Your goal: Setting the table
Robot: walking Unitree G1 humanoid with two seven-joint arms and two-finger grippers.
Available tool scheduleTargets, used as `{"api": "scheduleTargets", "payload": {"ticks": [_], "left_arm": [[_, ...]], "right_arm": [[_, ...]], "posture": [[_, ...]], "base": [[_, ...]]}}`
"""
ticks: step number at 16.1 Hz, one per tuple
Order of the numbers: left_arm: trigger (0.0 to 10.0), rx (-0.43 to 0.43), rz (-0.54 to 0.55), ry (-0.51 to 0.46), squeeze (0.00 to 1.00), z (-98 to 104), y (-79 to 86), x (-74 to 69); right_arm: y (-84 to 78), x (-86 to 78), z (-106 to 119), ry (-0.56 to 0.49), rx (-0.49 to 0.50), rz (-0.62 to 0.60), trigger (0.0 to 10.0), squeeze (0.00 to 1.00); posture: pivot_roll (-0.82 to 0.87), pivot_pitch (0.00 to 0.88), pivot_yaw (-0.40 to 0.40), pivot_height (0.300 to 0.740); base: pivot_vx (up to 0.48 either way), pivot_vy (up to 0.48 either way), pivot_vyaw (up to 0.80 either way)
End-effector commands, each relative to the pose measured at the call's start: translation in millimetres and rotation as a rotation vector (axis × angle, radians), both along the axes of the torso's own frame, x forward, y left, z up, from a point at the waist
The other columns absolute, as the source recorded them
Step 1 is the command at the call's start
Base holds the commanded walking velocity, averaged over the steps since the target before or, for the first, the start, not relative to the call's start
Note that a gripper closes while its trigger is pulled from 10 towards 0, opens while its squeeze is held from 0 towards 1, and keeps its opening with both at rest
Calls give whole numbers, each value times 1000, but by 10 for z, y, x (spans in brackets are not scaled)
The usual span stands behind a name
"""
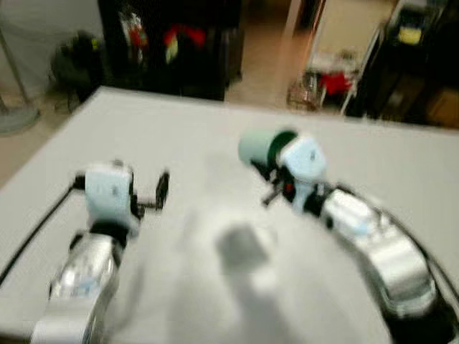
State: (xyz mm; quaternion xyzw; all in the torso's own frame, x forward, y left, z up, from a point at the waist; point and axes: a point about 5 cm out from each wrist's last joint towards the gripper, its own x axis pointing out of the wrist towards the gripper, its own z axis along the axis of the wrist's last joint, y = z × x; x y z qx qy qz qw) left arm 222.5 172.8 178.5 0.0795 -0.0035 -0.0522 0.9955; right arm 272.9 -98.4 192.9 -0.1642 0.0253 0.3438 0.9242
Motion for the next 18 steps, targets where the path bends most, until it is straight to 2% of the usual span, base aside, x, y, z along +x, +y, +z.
{"api": "scheduleTargets", "payload": {"ticks": [1,5,7,9,10,13,15,18], "left_arm": [[10000,21,-50,24,0,-2,-30,-32],[10000,127,-136,70,0,35,117,-61],[10000,157,-196,100,0,68,187,-8],[10000,190,-284,153,0,80,212,41],[10000,242,-362,187,0,99,228,45],[10000,288,-438,256,0,96,310,-6],[10000,309,-465,293,0,98,361,-53],[10000,322,-503,328,0,91,366,-84]], "right_arm": [[7,41,-33,26,-57,81,10000,0],[74,270,-40,76,-167,245,10000,0],[124,437,-10,82,-246,332,10000,0],[171,619,-22,104,-353,428,10000,0],[212,711,-81,143,-451,495,10000,0],[280,867,-225,167,-655,522,10000,0],[393,921,-237,163,-707,547,10000,0],[463,962,-218,149,-774,586,10000,0]], "posture": [[14,0,-43,740],[29,0,-42,740],[13,0,-25,740],[-4,0,1,740],[-10,4,16,740],[-13,24,31,740],[-10,38,35,740],[-6,46,28,740]], "base": [[0,0,0],[0,0,0],[0,0,0],[0,0,0],[0,0,0],[0,0,0],[0,0,0],[0,0,0]]}}
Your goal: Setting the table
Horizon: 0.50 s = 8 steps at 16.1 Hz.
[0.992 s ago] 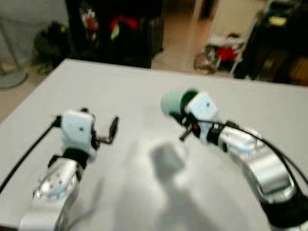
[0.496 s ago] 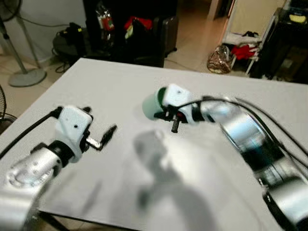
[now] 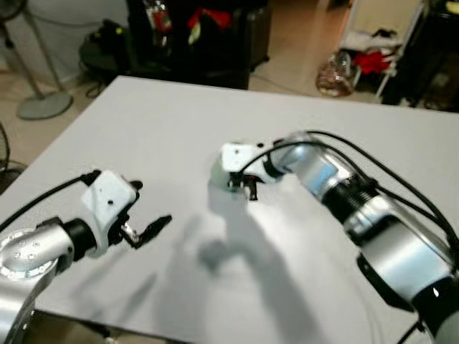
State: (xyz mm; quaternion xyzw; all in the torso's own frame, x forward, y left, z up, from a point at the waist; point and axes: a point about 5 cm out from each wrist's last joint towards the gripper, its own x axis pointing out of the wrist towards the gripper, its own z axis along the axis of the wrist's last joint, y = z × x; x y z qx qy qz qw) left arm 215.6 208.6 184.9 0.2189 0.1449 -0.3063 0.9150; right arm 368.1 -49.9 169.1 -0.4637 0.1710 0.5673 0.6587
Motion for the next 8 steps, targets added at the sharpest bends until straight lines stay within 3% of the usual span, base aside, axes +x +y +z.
{"api": "scheduleTargets", "payload": {"ticks": [1,5,6,7,8], "left_arm": [[10000,9,-16,15,0,19,11,-26],[10000,12,-23,38,0,-14,56,-56],[10000,13,-24,44,0,-28,69,-64],[10000,14,-23,47,0,-40,80,-68],[10000,15,-22,48,0,-53,90,-72]], "right_arm": [[16,13,42,-4,-41,39,10000,0],[57,24,109,2,-140,126,10000,39],[59,30,130,-1,-157,140,10000,255],[73,37,162,-2,-156,146,10000,349],[94,43,193,-6,-151,151,10000,863]], "posture": [[-6,46,28,740],[-1,47,17,740],[-2,45,15,740],[-2,44,15,740],[-2,41,16,740]], "base": [[0,0,0],[0,0,0],[0,0,0],[0,0,0],[0,0,0]]}}
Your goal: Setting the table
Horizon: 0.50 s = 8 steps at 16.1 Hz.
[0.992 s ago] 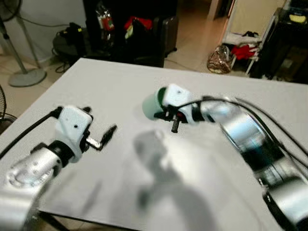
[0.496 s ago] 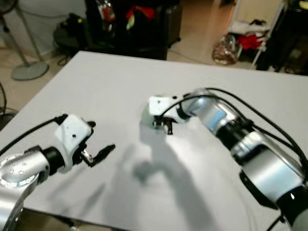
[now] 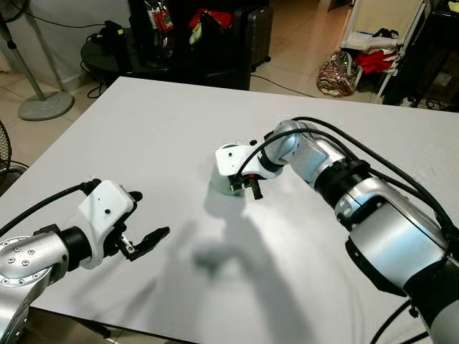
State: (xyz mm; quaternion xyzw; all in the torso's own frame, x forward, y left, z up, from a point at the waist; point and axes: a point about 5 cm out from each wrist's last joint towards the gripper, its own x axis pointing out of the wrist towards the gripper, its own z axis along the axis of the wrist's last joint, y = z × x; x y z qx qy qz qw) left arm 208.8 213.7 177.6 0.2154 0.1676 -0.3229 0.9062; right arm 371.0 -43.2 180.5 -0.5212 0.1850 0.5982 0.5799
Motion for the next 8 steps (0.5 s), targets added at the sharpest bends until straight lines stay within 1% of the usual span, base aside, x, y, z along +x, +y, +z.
{"api": "scheduleTargets", "payload": {"ticks": [1,3,5,6,7,8], "left_arm": [[10000,9,3,-5,0,13,44,-5],[10000,24,13,-24,0,6,64,8],[10000,14,22,-27,0,-22,101,10],[10000,2,30,-31,0,-31,118,15],[10000,-23,46,-50,0,-14,146,44],[10000,-49,56,-75,0,37,151,83]], "right_arm": [[37,18,94,-17,7,17,10000,1000],[64,39,192,-38,22,31,10000,1000],[79,37,296,-32,45,60,10000,1000],[70,42,342,-40,51,66,10000,1000],[45,51,440,-53,69,75,10000,1000],[-2,48,534,-56,100,87,10000,1000]], "posture": [[-2,40,16,740],[-2,29,13,740],[-6,25,16,740],[-12,13,23,740],[-15,10,27,740],[-18,2,26,740]], "base": [[0,0,0],[0,0,0],[0,0,0],[0,0,0],[0,0,0],[0,0,0]]}}
